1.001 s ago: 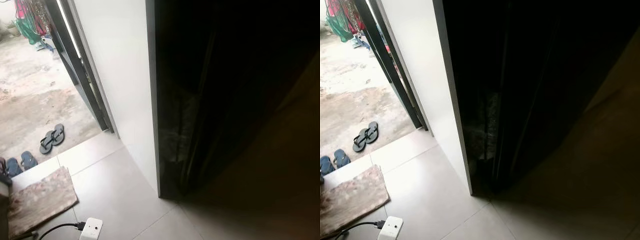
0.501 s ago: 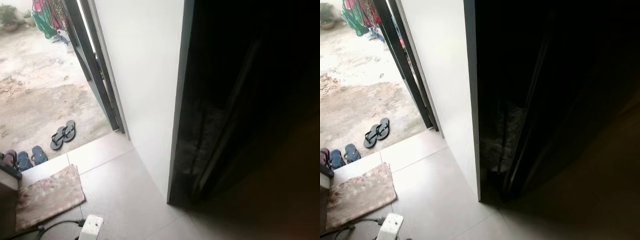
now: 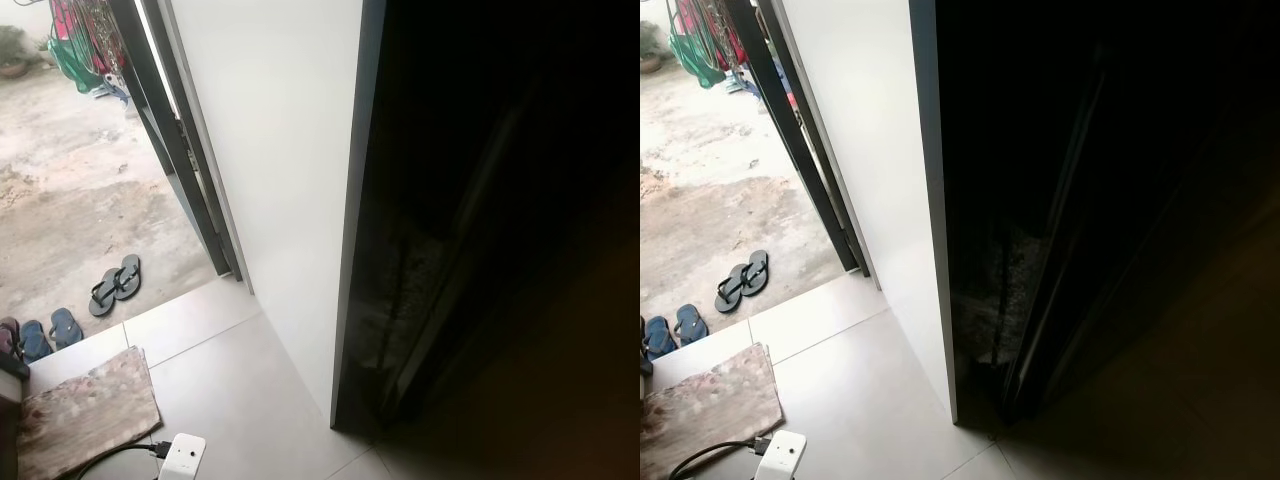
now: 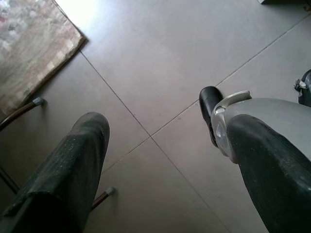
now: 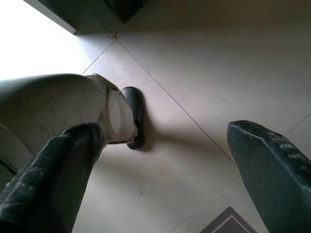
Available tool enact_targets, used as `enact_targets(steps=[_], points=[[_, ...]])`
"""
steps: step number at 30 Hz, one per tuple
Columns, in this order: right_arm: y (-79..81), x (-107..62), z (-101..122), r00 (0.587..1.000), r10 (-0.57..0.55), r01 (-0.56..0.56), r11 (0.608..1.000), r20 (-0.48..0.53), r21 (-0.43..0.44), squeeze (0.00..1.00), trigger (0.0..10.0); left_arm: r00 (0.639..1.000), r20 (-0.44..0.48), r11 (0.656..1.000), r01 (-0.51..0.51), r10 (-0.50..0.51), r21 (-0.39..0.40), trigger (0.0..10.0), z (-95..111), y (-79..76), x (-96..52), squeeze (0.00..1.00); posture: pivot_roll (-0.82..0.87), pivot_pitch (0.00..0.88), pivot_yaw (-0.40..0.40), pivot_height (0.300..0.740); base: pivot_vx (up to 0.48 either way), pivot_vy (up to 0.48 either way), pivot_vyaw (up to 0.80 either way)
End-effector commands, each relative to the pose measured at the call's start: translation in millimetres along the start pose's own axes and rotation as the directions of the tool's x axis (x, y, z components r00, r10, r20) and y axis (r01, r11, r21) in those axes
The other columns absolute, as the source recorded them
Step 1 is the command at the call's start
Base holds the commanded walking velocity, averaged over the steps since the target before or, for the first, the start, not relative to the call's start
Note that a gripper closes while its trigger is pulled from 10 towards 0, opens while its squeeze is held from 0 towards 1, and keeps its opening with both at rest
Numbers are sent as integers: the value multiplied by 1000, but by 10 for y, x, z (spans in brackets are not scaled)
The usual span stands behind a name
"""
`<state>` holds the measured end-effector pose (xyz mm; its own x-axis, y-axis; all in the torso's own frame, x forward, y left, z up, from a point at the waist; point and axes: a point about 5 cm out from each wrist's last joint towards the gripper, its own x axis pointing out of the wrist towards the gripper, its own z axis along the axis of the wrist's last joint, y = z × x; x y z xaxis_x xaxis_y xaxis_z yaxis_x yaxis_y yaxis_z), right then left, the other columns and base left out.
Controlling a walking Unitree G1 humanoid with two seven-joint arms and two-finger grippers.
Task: Restocking fridge
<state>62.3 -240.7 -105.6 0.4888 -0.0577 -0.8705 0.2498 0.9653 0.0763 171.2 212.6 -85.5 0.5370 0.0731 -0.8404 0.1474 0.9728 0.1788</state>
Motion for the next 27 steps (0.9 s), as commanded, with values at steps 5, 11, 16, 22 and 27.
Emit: enact_targets(steps=[5,11,16,22,27], points=[[-25,-16,-36,1000,-2,2,1000,-19,-5,0,10000,1000,-24,1000,1,-1,8,10000,-53,-1,-7,0,-23,125,20,740,0,0,0],[-41,-14,-22,1000,-12,12,1000,-21,-29,0,10000,1000,-26,1000,1,0,7,10000,-60,-5,-8,0,-26,124,20,740,0,0,0],[-41,-14,-22,1000,-12,12,1000,-21,-29,0,10000,1000,-26,1000,1,0,7,10000,-60,-5,-8,0,-26,124,20,740,0,0,0],[-41,-14,-22,1000,-12,12,1000,-21,-29,0,10000,1000,-26,1000,1,0,7,10000,-60,-5,-8,0,-26,124,20,740,0,0,0],[-41,-14,-22,1000,-12,12,1000,-21,-29,0,10000,1000,-26,1000,1,0,7,10000,-60,-5,-8,0,-26,124,20,740,0,0,0]])
